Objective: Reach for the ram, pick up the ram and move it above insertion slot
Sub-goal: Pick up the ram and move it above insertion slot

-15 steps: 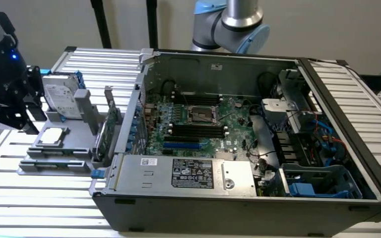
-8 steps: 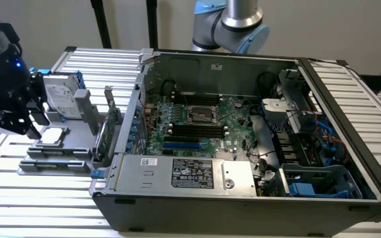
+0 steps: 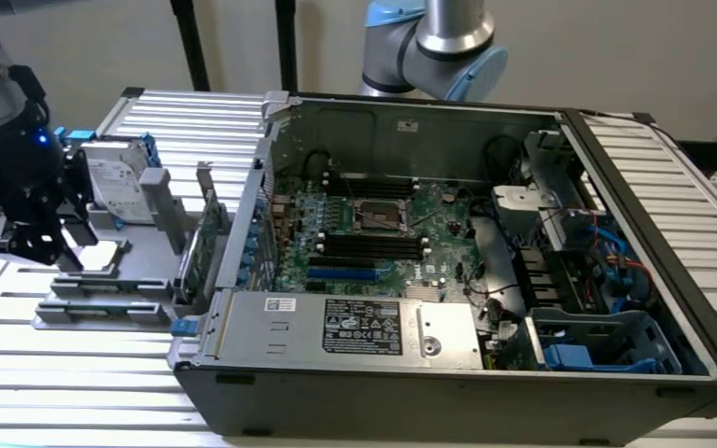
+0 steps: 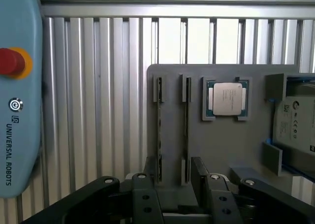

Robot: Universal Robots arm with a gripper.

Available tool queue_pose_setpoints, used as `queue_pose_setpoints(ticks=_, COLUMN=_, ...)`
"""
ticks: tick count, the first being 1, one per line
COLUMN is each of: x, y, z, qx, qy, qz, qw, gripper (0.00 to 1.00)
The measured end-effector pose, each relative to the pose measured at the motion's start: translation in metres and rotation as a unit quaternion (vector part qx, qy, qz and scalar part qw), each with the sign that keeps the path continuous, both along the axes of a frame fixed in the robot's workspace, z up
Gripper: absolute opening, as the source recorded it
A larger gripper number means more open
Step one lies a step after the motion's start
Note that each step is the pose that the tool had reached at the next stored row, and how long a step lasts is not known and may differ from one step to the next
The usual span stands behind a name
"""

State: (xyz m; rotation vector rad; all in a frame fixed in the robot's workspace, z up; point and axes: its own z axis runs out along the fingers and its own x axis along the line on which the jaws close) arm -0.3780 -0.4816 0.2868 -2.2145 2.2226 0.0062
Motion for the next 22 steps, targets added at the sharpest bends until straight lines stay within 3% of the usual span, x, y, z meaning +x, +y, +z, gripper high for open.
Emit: queue_pose_setpoints(ticks=22, x=0.0, y=-0.0117, z=-0.04, qx=-0.0001, qy=0.0001, qz=-0.008, qw=1.0, gripper=0.42)
